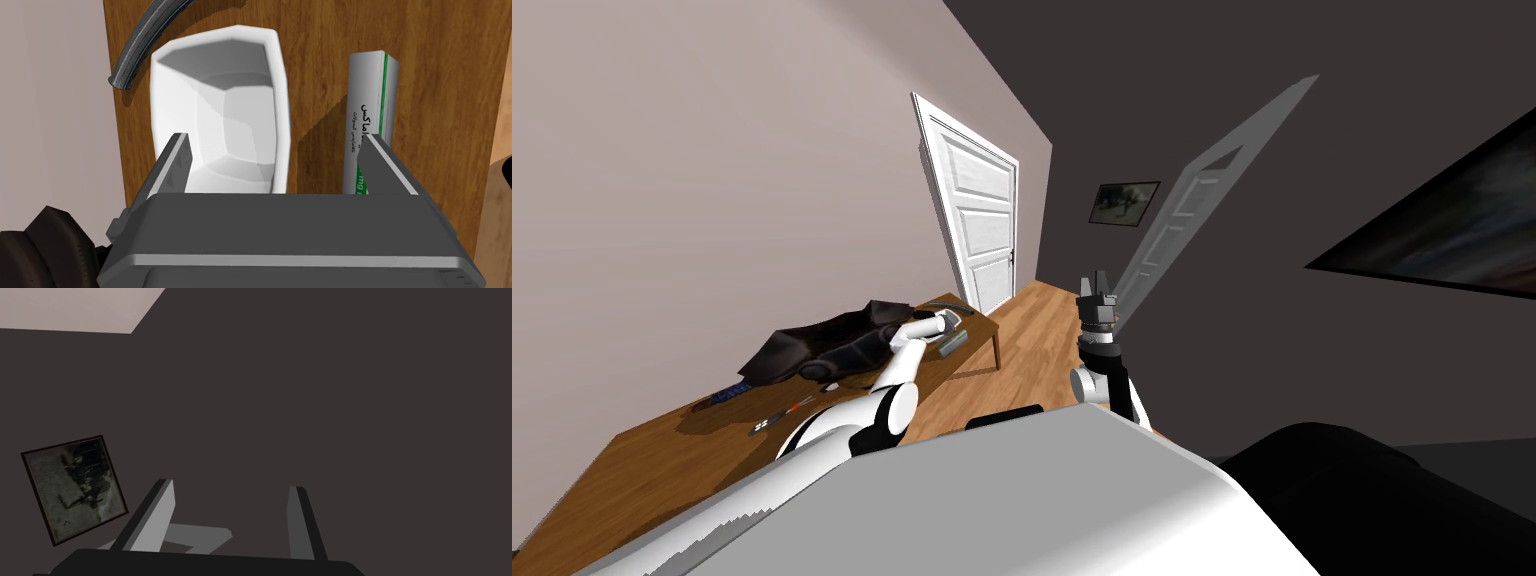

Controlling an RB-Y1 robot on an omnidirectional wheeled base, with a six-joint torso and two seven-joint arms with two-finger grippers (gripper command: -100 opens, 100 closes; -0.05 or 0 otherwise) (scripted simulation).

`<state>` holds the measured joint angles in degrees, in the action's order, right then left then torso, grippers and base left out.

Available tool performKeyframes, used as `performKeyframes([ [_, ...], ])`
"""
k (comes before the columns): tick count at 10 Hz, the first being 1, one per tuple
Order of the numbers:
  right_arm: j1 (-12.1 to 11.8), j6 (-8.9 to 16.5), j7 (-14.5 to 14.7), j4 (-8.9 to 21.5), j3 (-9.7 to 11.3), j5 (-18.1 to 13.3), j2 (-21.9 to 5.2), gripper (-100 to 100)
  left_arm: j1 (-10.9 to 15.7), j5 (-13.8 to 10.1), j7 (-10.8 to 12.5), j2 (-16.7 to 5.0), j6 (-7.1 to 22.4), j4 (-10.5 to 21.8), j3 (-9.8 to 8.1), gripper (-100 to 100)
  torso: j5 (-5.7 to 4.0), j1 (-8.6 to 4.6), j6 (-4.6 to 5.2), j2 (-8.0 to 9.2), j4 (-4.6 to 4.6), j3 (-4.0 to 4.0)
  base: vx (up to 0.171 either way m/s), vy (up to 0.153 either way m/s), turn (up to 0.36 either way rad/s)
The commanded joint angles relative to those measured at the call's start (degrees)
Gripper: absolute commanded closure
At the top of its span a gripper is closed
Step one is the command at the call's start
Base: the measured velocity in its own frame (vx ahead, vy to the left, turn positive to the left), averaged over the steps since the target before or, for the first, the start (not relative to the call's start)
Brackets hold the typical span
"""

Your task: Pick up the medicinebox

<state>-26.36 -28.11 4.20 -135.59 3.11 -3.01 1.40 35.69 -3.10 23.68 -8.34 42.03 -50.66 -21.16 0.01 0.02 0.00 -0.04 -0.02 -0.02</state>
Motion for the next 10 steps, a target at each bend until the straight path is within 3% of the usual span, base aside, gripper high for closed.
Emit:
performKeyframes([
  [1, 0.0, 0.0, 0.0, 0.0, 0.0, 0.0, 0.0, 0, 1.0, 0.2, 0.7, 0.1, 0.9, 2.9, -0.44, -100, 0.0, 0.0, 0.0, 0.0, 0.0, 0.0, 0.017, 0.014, 0.005],
  [4, 0.0, 0.0, 0.0, 0.0, 0.0, 0.0, 0.0, 0, 2.8, 0.5, 1.8, 0.3, 2.8, 6.8, -1.35, -100, 0.0, 0.01, 0.0, -0.01, 0.0, -0.01, 0.017, 0.012, 0.006],
  [5, 0.0, 0.0, 0.0, 0.0, 0.0, 0.0, 0.0, 0, 4.5, 0.8, 2.9, 0.4, 4.5, 10.2, -2.22, -100, 0.01, 0.03, 0.0, -0.03, -0.01, -0.02, 0.036, 0.033, 0.01],
  [6, 0.0, 0.0, 0.0, 0.0, 0.0, 0.0, 0.0, 0, 4.5, 0.8, 2.9, 0.4, 4.6, 10.2, -2.22, -100, 0.02, 0.08, -0.01, -0.07, -0.02, -0.04, 0.03, 0.029, 0.001],
  [8, 0.0, 0.0, 0.0, 0.0, 0.0, 0.0, 0.0, 0, 7.6, 1.4, 4.9, 0.6, 7.8, 15.1, -3.84, -100, 0.02, 0.07, -0.01, -0.07, -0.02, -0.04, 0.037, 0.031, 0.015],
  [10, 0.0, 0.0, 0.0, 0.0, 0.0, 0.0, 0.0, 0, 9.1, 1.6, 5.8, 0.6, 9.3, 19.1, -4.58, -100, 0.03, 0.1, -0.02, -0.07, -0.03, -0.05, 0.035, 0.034, 0.006],
])
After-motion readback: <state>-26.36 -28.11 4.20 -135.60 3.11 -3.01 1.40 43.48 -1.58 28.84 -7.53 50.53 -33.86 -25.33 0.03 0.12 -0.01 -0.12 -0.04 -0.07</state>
